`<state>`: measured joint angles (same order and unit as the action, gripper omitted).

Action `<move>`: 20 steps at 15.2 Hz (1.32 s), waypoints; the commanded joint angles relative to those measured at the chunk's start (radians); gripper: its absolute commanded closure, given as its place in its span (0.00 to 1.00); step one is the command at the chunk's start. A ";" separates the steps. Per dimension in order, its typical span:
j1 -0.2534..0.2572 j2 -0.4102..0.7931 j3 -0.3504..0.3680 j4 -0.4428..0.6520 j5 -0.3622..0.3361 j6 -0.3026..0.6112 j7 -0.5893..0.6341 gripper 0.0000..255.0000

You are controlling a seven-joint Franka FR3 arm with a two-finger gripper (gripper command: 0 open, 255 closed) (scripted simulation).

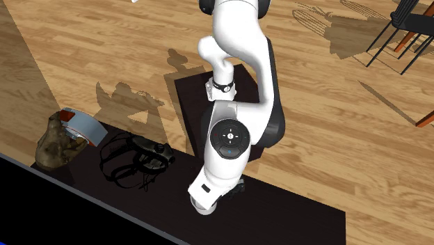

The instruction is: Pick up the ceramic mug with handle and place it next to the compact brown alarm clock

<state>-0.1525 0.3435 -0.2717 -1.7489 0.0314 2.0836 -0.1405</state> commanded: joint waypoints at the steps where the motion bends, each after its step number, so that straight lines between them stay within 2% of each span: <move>1: -0.005 0.015 0.000 -0.009 0.005 0.024 -0.006 0.00; 5: -0.009 0.042 0.003 -0.034 0.013 0.076 -0.011 0.00; 13: -0.009 0.041 0.003 -0.034 0.013 0.075 -0.011 0.00; 14: -0.009 0.041 0.003 -0.034 0.013 0.075 -0.011 1.00; 20: -0.009 0.041 0.003 -0.034 0.013 0.075 -0.011 1.00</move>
<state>-0.1614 0.3850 -0.2684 -1.7830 0.0446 2.1590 -0.1513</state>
